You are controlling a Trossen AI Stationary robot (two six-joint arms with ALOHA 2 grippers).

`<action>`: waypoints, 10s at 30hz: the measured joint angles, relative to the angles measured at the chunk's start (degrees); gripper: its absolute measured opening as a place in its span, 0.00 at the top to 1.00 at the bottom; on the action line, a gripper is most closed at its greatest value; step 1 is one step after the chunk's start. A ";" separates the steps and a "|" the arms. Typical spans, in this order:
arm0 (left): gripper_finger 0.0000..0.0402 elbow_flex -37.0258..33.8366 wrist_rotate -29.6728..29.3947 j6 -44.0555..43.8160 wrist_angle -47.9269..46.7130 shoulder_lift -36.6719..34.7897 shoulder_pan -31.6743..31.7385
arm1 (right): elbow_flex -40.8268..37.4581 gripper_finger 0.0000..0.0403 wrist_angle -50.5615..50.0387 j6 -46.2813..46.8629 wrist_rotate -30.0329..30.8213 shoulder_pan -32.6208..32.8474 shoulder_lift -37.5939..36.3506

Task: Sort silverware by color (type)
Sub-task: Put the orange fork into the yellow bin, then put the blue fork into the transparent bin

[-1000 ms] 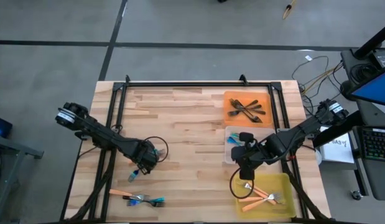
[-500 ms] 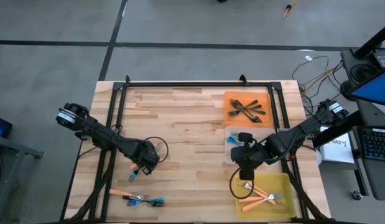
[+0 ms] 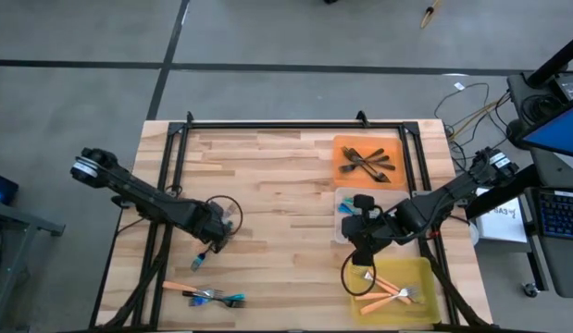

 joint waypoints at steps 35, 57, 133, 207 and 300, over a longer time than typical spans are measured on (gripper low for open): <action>0.90 0.17 -46.91 33.17 83.71 9.05 10.39 | 2.51 0.62 41.51 -4.01 8.55 -20.63 1.59; 0.90 24.27 -52.06 40.72 59.13 21.18 12.04 | 2.67 0.67 47.37 -9.92 10.96 -25.41 6.37; 0.60 37.66 -41.59 23.57 -14.92 20.54 6.05 | 16.87 0.98 -24.07 49.62 -25.86 14.51 15.27; 0.84 7.58 4.23 -3.49 -0.08 15.18 -10.14 | 24.00 0.77 -22.41 9.91 -19.08 -4.69 15.71; 0.99 5.00 7.43 -10.43 4.38 9.70 -10.32 | 30.18 0.69 -26.78 -5.92 13.24 -14.16 10.49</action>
